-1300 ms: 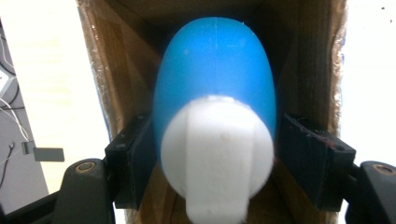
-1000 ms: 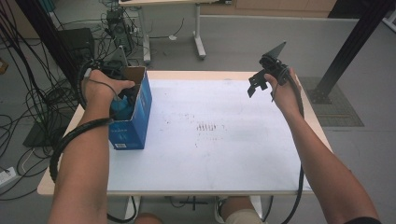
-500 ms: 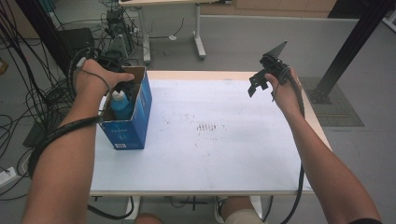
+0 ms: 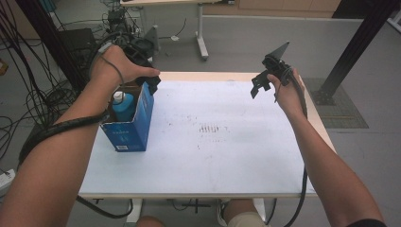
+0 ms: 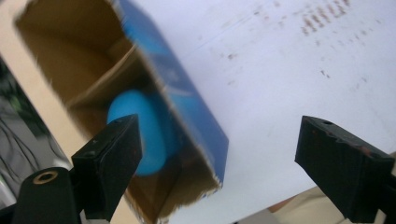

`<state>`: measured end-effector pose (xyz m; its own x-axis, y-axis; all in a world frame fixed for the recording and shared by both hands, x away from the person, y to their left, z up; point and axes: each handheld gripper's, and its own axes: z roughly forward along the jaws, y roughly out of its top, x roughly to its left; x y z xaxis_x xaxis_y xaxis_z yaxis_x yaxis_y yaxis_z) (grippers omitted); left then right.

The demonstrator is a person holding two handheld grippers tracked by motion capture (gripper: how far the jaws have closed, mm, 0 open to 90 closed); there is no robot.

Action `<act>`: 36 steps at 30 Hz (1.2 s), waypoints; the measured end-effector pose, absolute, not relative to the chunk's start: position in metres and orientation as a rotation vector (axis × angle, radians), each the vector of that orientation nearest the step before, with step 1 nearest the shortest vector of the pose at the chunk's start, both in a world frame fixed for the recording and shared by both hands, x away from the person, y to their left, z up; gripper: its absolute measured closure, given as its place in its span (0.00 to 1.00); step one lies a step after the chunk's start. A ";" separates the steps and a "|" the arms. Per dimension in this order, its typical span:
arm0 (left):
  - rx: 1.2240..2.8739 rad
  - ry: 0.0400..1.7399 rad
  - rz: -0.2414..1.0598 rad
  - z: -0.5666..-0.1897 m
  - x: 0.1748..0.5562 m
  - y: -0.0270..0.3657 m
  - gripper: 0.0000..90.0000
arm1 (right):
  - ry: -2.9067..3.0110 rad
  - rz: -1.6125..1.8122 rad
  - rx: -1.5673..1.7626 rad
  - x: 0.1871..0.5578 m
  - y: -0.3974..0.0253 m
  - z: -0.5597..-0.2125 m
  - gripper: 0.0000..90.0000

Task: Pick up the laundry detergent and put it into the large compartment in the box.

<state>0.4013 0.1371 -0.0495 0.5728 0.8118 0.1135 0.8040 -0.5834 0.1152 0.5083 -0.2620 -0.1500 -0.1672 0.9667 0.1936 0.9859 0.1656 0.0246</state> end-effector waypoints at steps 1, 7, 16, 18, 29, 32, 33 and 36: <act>2.761 1.360 0.242 -0.049 0.400 0.132 0.16 | -2.295 -0.217 -1.935 0.509 -0.263 -0.151 0.07; 2.830 1.074 0.224 -0.048 0.391 0.110 0.15 | -2.284 -0.208 -1.946 0.512 -0.265 -0.152 0.07; 2.929 0.685 0.246 -0.048 0.372 0.071 0.14 | -2.277 -0.192 -1.951 0.514 -0.264 -0.154 0.07; 2.938 0.647 0.244 -0.047 0.370 0.065 0.14 | -2.275 -0.190 -1.953 0.515 -0.264 -0.154 0.07; 2.987 0.381 0.221 -0.048 0.360 0.035 0.13 | -2.274 -0.191 -1.954 0.516 -0.263 -0.154 0.07; 2.994 0.344 0.216 -0.049 0.358 0.029 0.13 | -2.275 -0.193 -1.954 0.516 -0.264 -0.153 0.07; 2.999 0.322 0.214 -0.049 0.357 0.026 0.12 | -2.275 -0.194 -1.954 0.516 -0.264 -0.153 0.07; 3.009 0.289 0.218 -0.049 0.356 0.019 0.12 | -2.270 -0.190 -1.957 0.517 -0.263 -0.153 0.07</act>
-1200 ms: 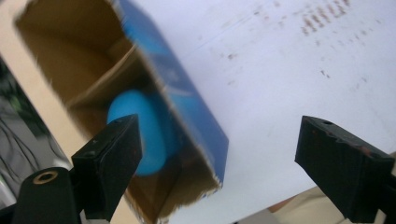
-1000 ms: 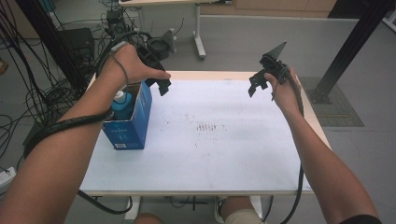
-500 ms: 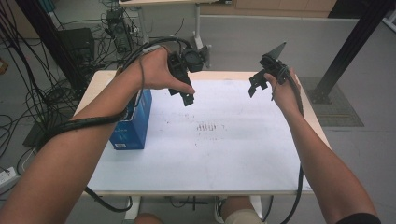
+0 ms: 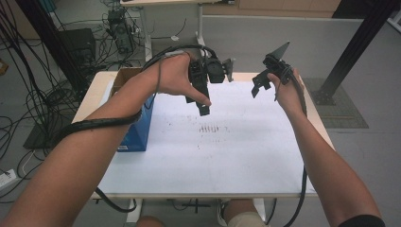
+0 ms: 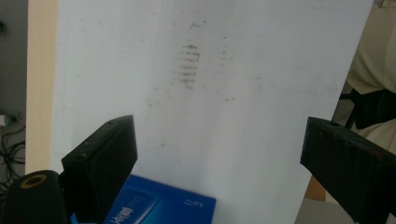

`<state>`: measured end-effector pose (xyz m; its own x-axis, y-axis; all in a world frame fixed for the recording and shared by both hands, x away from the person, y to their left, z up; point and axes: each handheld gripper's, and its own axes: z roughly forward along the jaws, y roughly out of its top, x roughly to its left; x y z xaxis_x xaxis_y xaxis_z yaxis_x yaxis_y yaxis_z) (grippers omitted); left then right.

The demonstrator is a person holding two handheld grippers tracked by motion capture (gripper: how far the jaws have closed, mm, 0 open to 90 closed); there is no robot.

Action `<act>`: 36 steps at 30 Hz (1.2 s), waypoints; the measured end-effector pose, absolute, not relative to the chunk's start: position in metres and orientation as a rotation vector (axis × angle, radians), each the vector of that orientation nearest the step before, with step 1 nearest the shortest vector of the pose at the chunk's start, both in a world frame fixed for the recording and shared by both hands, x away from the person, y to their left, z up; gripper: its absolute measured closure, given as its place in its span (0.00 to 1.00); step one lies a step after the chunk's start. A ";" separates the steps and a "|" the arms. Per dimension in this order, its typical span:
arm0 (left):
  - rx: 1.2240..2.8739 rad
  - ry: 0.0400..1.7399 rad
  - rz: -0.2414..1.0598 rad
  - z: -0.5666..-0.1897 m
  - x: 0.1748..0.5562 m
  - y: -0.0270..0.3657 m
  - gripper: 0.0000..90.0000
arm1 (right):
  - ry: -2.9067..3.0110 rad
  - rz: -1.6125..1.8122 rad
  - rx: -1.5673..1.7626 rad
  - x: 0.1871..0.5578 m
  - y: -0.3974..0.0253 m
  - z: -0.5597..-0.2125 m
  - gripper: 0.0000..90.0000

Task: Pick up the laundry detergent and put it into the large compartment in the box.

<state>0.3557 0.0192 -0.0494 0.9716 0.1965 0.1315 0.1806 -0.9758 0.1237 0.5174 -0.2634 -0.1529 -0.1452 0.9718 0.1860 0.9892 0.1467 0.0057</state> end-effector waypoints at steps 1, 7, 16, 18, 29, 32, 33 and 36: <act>3.010 0.279 0.216 -0.049 0.356 0.018 0.12 | -2.271 -0.190 -1.955 0.518 -0.263 -0.153 0.07; 3.006 0.237 0.215 -0.048 0.356 0.012 0.12 | -2.273 -0.191 -1.956 0.519 -0.262 -0.152 0.07; 3.008 0.206 0.193 -0.049 0.358 0.009 0.12 | -2.272 -0.192 -1.955 0.519 -0.263 -0.153 0.07; 3.016 0.196 0.192 -0.050 0.359 0.007 0.12 | -2.268 -0.190 -1.959 0.519 -0.264 -0.153 0.07; 3.033 0.186 0.173 -0.056 0.359 0.004 0.12 | -2.270 -0.187 -1.958 0.519 -0.263 -0.153 0.07; 3.029 0.192 0.173 -0.055 0.358 0.006 0.12 | -2.272 -0.189 -1.958 0.518 -0.263 -0.152 0.07; 3.028 0.195 0.171 -0.055 0.358 0.007 0.12 | -2.274 -0.190 -1.957 0.518 -0.263 -0.152 0.07; 3.027 0.194 0.173 -0.054 0.357 0.008 0.12 | -2.273 -0.190 -1.959 0.517 -0.263 -0.151 0.07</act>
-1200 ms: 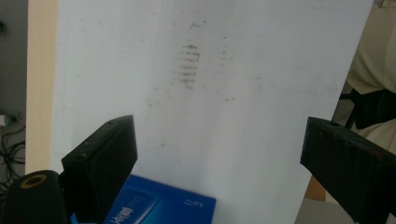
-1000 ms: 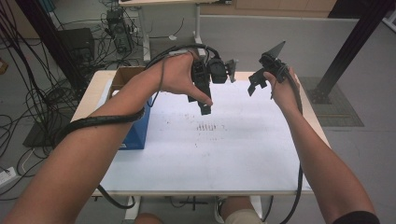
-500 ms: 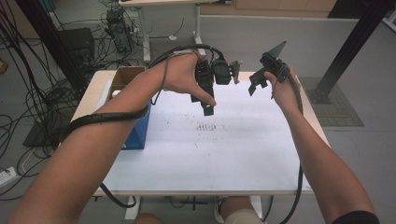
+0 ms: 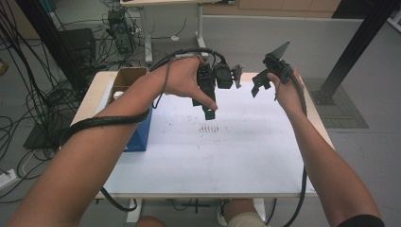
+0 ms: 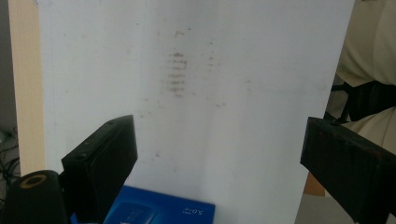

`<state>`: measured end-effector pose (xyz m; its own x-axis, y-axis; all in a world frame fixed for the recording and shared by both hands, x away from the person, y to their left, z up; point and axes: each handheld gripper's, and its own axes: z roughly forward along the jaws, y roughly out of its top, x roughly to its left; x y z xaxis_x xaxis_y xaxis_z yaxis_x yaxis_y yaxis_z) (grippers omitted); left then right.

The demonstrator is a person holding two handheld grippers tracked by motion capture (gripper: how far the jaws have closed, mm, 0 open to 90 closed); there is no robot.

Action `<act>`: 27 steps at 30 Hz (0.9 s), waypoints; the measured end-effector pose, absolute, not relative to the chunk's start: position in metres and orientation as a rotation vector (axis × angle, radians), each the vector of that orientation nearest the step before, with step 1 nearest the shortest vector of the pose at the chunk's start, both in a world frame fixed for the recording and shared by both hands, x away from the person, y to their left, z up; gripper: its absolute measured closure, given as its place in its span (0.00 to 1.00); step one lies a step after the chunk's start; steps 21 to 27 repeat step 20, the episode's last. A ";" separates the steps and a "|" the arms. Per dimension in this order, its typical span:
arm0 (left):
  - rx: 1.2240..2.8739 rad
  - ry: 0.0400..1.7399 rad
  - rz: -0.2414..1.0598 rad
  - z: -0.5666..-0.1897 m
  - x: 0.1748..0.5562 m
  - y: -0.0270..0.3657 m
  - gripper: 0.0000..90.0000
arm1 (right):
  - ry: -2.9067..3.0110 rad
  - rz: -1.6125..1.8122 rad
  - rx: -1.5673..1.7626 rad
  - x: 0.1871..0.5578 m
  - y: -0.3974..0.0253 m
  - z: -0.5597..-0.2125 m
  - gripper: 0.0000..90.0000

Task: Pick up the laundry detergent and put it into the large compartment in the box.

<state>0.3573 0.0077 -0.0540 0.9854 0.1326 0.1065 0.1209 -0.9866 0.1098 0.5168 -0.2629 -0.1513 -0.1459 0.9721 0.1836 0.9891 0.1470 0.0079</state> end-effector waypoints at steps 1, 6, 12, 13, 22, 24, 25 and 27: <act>3.028 0.193 0.173 -0.054 0.357 0.008 0.12 | -2.273 -0.192 -1.959 0.516 -0.263 -0.151 0.07; 3.025 0.198 0.175 -0.054 0.355 0.009 0.12 | -2.273 -0.190 -1.958 0.516 -0.262 -0.151 0.07; 3.025 0.200 0.174 -0.054 0.354 0.011 0.12 | -2.280 -0.189 -1.954 0.515 -0.260 -0.151 0.07; 3.025 0.202 0.173 -0.055 0.354 0.011 0.12 | -2.279 -0.188 -1.956 0.515 -0.260 -0.151 0.07; 3.021 0.206 0.171 -0.055 0.353 0.014 0.12 | -2.283 -0.189 -1.952 0.514 -0.259 -0.151 0.07; 3.021 0.206 0.171 -0.055 0.353 0.014 0.12 | -2.283 -0.189 -1.952 0.514 -0.259 -0.151 0.07; 3.021 0.206 0.171 -0.055 0.353 0.014 0.12 | -2.283 -0.189 -1.952 0.514 -0.259 -0.151 0.07; 3.021 0.206 0.171 -0.055 0.353 0.014 0.12 | -2.283 -0.189 -1.952 0.514 -0.259 -0.151 0.07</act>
